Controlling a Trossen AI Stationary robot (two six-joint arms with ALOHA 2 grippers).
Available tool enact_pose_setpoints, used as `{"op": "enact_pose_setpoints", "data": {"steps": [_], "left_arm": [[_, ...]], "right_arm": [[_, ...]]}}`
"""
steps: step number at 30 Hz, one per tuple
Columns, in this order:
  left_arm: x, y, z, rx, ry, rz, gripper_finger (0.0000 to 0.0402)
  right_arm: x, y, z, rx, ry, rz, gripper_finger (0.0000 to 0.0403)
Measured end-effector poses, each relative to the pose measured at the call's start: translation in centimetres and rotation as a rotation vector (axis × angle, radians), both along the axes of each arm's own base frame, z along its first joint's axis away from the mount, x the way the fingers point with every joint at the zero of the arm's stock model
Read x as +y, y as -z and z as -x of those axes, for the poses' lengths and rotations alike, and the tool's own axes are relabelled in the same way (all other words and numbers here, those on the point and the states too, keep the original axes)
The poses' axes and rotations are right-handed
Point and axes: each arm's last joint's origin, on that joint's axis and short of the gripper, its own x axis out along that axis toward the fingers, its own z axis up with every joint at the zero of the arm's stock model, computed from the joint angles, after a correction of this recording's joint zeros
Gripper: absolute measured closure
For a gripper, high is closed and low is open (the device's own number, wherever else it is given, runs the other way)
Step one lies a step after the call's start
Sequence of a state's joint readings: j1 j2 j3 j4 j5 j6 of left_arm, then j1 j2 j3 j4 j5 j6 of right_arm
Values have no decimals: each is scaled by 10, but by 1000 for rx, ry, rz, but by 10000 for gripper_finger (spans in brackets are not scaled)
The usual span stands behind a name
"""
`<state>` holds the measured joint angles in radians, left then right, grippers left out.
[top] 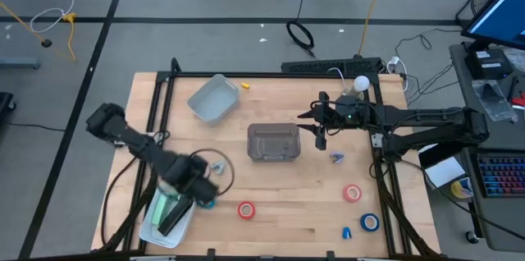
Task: Pick and place Stapler, Stapler remover, tape
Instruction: Put the green stapler into the white bin
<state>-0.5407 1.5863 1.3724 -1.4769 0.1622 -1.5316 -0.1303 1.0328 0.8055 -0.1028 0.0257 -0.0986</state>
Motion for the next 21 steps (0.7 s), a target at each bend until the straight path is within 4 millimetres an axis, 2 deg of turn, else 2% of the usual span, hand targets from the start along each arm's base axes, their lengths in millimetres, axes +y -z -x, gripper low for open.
{"op": "enact_pose_setpoints", "data": {"steps": [5, 10, 16, 21], "left_arm": [[-23, 20, 33, 38, -112, 2, 333], [-25, 38, 57, 40, -179, -19, 323], [-19, 66, 67, 60, -166, -17, 336], [-16, 83, 71, 109, -173, 15, 313]], "right_arm": [[0, 0, 0, 0, 0, 0, 275], [0, 0, 0, -1, 2, -4, 275], [0, 0, 0, -4, 10, -23, 275], [0, 0, 0, -9, 24, -55, 275]]}}
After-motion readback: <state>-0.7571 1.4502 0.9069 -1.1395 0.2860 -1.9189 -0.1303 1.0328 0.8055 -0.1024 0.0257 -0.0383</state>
